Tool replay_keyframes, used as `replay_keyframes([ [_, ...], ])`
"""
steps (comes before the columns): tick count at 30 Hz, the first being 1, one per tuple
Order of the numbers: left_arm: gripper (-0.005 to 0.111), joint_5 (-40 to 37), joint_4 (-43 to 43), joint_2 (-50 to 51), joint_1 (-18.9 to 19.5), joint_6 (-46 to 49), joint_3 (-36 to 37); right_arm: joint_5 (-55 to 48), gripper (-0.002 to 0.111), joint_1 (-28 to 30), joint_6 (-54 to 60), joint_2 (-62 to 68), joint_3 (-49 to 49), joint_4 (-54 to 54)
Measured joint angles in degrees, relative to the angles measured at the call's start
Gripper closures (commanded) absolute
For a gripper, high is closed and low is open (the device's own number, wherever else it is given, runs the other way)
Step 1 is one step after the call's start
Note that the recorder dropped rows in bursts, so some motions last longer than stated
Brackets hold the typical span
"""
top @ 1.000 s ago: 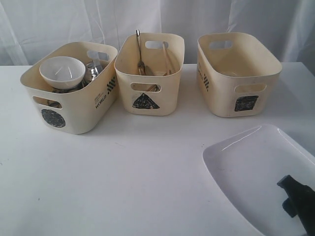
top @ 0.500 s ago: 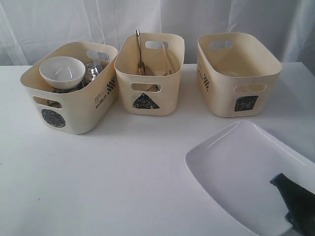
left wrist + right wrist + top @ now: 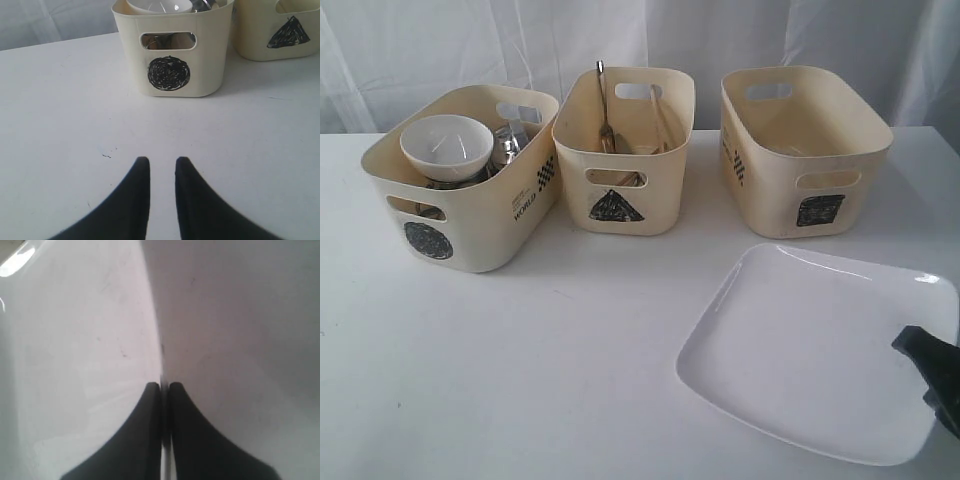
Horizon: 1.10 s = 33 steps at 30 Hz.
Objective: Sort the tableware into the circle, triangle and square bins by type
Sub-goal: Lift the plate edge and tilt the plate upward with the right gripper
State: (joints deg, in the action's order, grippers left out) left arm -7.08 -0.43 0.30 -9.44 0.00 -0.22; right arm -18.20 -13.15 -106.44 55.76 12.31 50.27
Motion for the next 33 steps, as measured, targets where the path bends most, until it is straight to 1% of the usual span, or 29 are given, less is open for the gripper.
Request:
replay_keyframes([
  [4,0.081,0.0,0.0,0.0,0.0,0.0,0.0,-0.11,0.108,0.0,1.88,-2.06,0.0,0.0],
  [12,0.081,0.0,0.0,0.0,0.0,0.0,0.0,-0.21,0.108,0.0,9.4,-3.18,1.91,1.08],
  [22,0.081,0.0,0.0,0.0,0.0,0.0,0.0,0.01,0.108,0.0,10.68,-3.41,5.25,3.0],
  [33,0.081,0.0,0.0,0.0,0.0,0.0,0.0,-0.55,0.108,0.0,11.45,-8.23,7.0,5.09],
])
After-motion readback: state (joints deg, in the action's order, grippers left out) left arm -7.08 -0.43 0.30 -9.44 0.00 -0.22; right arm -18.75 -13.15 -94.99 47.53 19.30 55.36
